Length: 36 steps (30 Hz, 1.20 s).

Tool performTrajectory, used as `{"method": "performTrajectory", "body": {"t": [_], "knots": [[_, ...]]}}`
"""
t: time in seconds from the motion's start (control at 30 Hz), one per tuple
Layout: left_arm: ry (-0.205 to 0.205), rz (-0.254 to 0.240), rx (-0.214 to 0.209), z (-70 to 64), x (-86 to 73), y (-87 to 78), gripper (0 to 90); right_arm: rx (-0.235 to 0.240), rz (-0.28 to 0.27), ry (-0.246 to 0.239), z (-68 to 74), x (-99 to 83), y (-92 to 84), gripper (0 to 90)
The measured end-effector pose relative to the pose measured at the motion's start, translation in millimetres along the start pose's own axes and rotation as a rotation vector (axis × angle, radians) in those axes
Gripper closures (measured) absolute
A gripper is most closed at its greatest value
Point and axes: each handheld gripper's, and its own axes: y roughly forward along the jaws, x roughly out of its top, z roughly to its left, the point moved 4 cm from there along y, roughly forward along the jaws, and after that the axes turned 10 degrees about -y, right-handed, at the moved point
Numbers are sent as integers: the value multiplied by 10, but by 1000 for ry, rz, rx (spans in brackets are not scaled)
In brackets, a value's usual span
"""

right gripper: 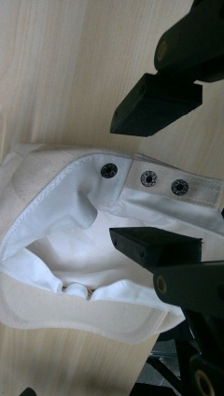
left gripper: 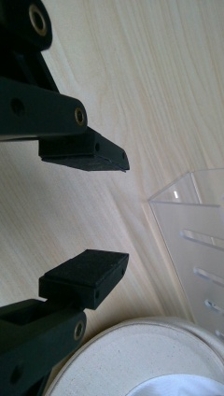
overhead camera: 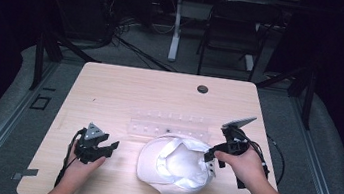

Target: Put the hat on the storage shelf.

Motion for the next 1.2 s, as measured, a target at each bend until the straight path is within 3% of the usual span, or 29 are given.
{"method": "performTrajectory", "body": {"t": [0.47,0.5,0.53,0.63,0.8,0.93,1.03,1.2], "knots": [[-3,-1,-7,1,2,-1,490,28,46,19,-10,-53,268,422],[-3,-1,-7,1,2,-2,490,32,67,11,-20,-61,274,421],[-3,-2,-8,0,1,-3,490,37,44,34,-5,-65,326,422],[-2,-2,-8,-1,1,-3,489,50,92,7,-14,-70,323,423],[-3,-2,-6,0,0,0,490,75,38,49,35,-42,327,436],[-2,-1,-6,0,-1,-1,490,102,68,27,17,-26,240,439],[-2,0,-4,0,-1,1,490,118,32,63,40,-9,213,452],[1,2,-2,-3,-4,5,490,120,37,74,50,3,170,547]]}}
